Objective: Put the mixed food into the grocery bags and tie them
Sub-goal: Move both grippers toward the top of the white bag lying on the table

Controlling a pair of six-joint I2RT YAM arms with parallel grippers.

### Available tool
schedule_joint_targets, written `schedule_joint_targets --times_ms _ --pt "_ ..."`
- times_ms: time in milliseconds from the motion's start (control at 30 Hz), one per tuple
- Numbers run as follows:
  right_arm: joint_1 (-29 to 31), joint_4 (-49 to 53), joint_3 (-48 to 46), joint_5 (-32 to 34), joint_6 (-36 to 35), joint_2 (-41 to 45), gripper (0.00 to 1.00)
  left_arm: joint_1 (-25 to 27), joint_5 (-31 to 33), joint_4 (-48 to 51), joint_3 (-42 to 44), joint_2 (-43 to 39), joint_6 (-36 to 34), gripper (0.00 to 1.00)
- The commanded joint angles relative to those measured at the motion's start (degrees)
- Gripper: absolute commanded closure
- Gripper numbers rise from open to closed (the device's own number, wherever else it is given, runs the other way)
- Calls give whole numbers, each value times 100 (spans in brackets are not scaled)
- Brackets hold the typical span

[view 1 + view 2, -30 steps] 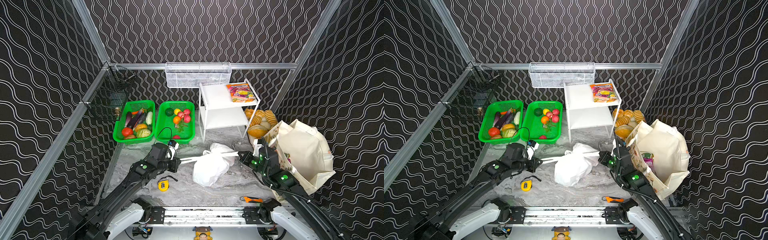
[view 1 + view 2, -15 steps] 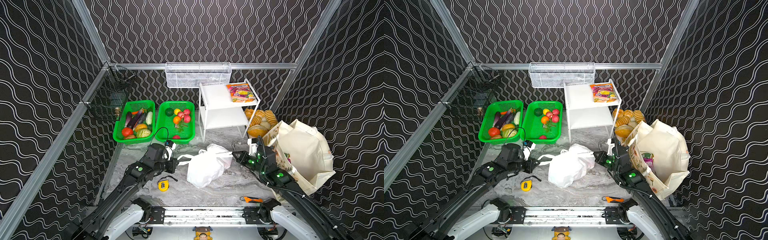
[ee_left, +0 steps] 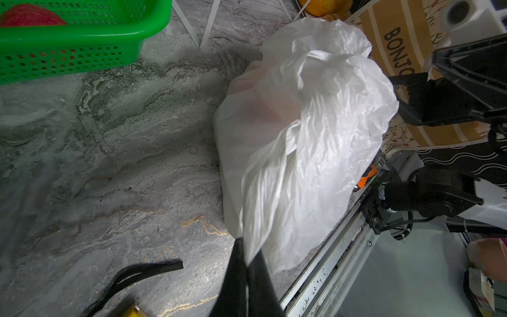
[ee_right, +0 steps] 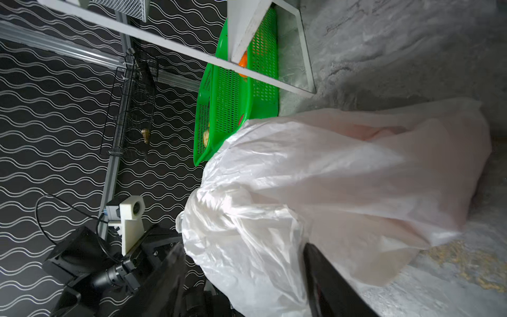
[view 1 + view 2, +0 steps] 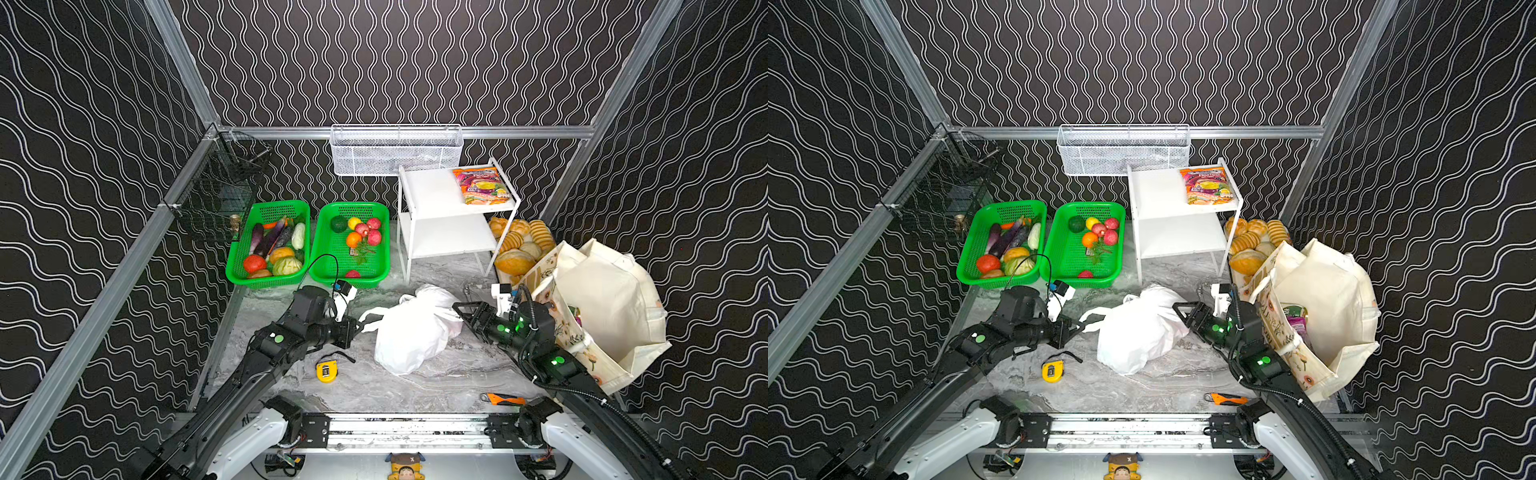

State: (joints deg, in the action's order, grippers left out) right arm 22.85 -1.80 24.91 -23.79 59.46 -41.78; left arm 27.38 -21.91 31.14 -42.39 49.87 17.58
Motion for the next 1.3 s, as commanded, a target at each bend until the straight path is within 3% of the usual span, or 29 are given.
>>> schedule_joint_targets --times_ms 0,167,267,367,467,533,567,633,667,733,833,1000,1133,1200,1267 --pt "50 -565 -87 75 551 -62 30 -5 -120 -124 -31 -6 -77 100" --pt "79 322 -17 823 771 -160 27 -8 -188 -169 -64 113 -57 100" --pt "108 -145 -273 728 1249 -199 21 -9 -220 -227 -77 154 -45 100" --pt "184 -938 -372 321 1516 -474 26 -9 -256 -283 -77 186 -36 100" --pt "499 -1225 -269 406 1536 -625 47 -11 -282 -308 -93 230 -27 100" --pt "604 -924 -107 687 1406 -561 74 -17 -250 -282 -122 243 -29 100" --pt "651 -790 -40 819 1353 -511 82 -10 -220 -262 -129 235 -36 100" --pt "677 -758 25 878 1223 -423 98 -16 -156 -259 -138 210 -26 100" --pt "677 -777 43 853 1154 -420 100 -8 -144 -293 -123 201 2 100" --pt "677 -624 158 801 933 -469 100 -6 -194 -399 -92 168 38 76" --pt "676 -593 262 674 748 -579 100 -12 -419 -673 -37 204 22 54" --pt "677 -707 239 681 707 -546 100 -7 -657 -808 -130 621 -279 45" --pt "676 -670 290 674 556 -500 100 -12 -567 -739 -246 1042 -614 49" --pt "677 -580 375 708 412 -468 100 -17 -443 -729 -291 1139 -668 68" --pt "675 -331 551 909 217 -438 100 -15 179 -681 -297 1057 -475 96"
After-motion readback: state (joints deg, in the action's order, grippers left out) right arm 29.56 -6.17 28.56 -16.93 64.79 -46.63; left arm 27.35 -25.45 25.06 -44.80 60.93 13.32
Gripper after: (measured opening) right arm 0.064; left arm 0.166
